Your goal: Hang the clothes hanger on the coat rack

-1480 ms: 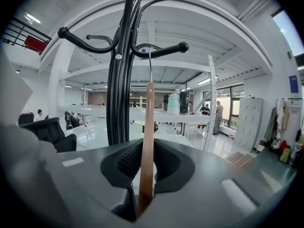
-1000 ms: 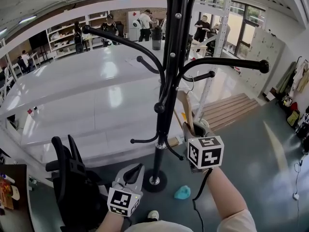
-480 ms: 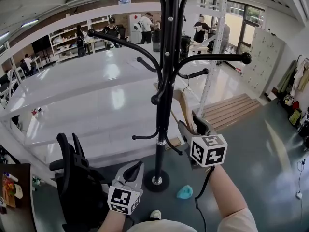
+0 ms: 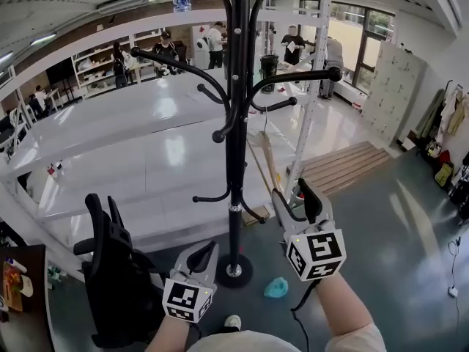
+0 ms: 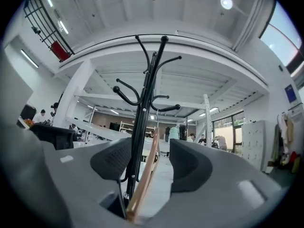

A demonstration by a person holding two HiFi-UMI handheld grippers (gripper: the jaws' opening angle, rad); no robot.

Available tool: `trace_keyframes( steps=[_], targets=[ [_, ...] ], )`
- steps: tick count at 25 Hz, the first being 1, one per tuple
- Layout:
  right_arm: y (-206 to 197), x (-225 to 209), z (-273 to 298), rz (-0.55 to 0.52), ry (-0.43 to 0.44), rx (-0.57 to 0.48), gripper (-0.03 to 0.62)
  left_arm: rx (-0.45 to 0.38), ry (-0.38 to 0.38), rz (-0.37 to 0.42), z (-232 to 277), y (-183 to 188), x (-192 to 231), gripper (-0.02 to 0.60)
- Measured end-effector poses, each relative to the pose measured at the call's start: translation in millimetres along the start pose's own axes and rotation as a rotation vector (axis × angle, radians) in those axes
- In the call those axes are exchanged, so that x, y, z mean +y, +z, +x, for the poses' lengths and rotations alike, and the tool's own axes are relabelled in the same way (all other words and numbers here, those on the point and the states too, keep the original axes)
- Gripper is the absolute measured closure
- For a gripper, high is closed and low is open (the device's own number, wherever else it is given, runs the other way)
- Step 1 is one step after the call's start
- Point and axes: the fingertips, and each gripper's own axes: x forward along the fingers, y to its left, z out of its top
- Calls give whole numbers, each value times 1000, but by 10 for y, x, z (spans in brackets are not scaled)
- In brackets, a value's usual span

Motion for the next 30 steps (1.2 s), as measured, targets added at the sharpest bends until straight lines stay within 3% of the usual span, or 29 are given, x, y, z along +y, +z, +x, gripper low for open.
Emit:
trace_keyframes(
  steps=[6, 18, 27, 30],
  targets=[
    [-100, 201, -605, 72, 39, 20, 376, -13, -5, 10, -145, 106, -304, 581],
    [-886, 391, -1756, 168, 20, 159, 568, -1, 10, -4, -672, 56, -1028, 581],
    [-1146, 560, -2347, 206, 43, 202, 568, 52, 37, -11, -1143, -154, -1379, 581],
    [-1119, 562, -2496, 247, 14, 193, 568, 45, 47, -9, -1296, -158, -1433, 581]
  ],
)
